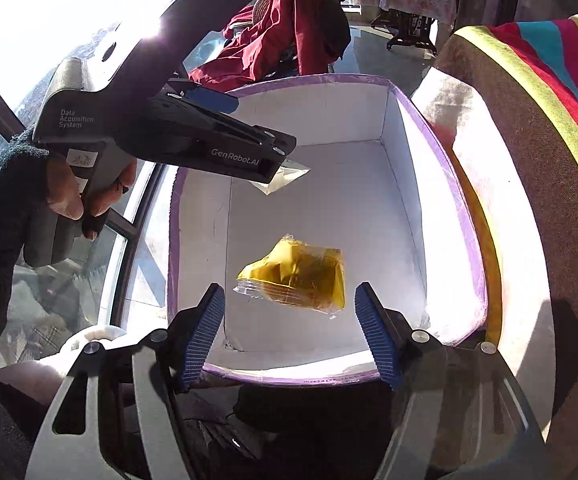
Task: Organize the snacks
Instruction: 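Return both tools to the table and grasp the fruit packet with the left tool, then grasp the white-green snack packet with the right tool, then carry both packets to the white box and release them from both tools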
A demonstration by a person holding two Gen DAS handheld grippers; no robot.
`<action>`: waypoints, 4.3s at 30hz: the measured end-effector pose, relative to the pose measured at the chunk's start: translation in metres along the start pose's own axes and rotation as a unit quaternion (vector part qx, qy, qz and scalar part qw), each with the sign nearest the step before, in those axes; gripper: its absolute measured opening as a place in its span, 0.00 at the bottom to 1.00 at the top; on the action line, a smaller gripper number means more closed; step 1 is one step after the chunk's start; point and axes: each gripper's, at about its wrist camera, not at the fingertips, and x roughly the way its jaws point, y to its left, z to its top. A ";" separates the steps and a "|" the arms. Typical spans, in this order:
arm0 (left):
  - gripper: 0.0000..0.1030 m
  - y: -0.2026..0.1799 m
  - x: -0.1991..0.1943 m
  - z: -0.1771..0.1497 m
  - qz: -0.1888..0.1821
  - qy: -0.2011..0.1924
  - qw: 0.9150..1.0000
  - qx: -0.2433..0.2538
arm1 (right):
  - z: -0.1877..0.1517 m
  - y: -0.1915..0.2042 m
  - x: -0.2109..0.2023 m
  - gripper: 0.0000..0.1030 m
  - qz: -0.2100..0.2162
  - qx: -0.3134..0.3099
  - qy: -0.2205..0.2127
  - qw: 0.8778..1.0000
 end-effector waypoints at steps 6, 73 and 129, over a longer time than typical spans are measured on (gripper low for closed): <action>0.96 -0.018 -0.056 0.033 -0.025 -0.117 0.993 -0.018 | -0.017 -0.052 -0.087 0.82 -0.021 0.080 -0.117 0.990; 0.37 -0.370 -0.083 0.158 -0.356 -0.133 0.830 0.408 | -0.109 -0.481 -0.192 0.84 -0.181 0.256 -0.076 0.947; 0.42 -0.279 -0.124 0.063 -0.335 -0.160 0.885 0.281 | -0.158 -0.193 -0.213 0.41 -0.214 0.318 -0.192 0.903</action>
